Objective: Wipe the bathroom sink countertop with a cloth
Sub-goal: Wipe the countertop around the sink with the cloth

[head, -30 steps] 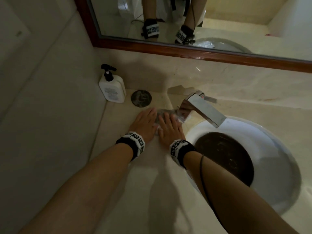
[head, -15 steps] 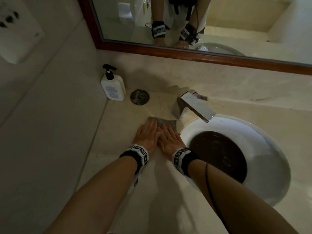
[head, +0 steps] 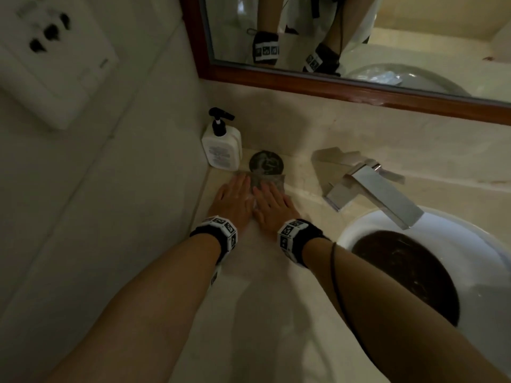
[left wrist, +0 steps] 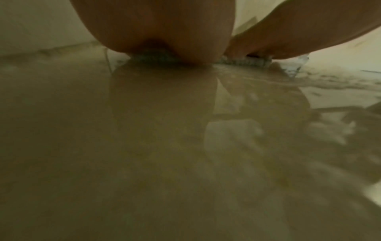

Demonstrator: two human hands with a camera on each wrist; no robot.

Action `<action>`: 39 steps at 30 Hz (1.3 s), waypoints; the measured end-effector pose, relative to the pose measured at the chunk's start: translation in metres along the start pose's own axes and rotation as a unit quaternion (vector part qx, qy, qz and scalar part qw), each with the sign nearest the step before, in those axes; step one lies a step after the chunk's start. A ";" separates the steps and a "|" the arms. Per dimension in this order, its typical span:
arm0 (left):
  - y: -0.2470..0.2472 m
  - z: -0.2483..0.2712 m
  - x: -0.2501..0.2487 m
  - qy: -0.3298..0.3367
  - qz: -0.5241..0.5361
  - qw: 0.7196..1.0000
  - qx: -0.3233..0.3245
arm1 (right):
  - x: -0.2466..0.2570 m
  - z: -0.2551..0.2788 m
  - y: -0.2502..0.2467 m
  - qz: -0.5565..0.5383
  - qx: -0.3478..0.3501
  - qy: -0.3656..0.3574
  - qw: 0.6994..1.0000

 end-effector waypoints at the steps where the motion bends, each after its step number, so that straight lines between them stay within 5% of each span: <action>1: -0.001 -0.002 0.006 -0.001 0.006 1.000 0.000 | 0.003 -0.005 0.000 0.007 -0.003 -0.004 1.000; 13: 0.002 0.035 0.026 -0.059 0.019 0.998 0.004 | 0.027 0.002 0.015 0.036 0.011 -0.065 0.997; 21: 0.030 0.116 0.005 -0.077 0.009 0.997 0.016 | 0.031 0.073 0.045 0.034 0.033 -0.103 0.994; 27: 0.056 0.153 -0.040 -0.022 -0.061 0.998 0.020 | 0.009 0.140 0.057 0.020 -0.013 -0.095 0.995; 32: 0.057 0.138 -0.072 0.018 -0.090 0.995 0.039 | -0.021 0.157 0.047 -0.011 -0.009 -0.041 0.999; 39: 0.045 0.074 -0.100 0.040 0.006 0.999 0.025 | -0.064 0.130 0.023 -0.008 -0.022 0.009 1.000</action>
Point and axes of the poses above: each hand's wrist, its own z-axis away from the middle knuckle, its own y-axis out of the palm, x = y × z, the point moved 2 cm from there along -z, towards the middle knuckle, and after that the axes turned 6 degrees about -y, right-handed, at the moved point
